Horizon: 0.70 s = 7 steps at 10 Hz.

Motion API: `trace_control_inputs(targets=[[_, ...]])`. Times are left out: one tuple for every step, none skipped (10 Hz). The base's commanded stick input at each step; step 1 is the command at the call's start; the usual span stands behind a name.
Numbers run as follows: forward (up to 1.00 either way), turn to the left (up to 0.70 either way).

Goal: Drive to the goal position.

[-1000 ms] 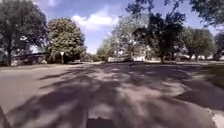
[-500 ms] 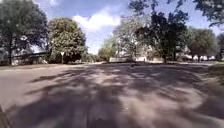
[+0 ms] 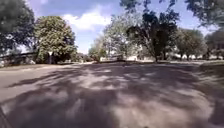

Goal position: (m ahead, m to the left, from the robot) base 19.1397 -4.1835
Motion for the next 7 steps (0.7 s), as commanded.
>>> trace_control_inputs(targets=[[1.0, 0.0], [1.0, 0.0], [1.0, 0.0], [1.0, 0.0], [1.0, 0.0], [1.0, 0.0], [1.0, 0.0]])
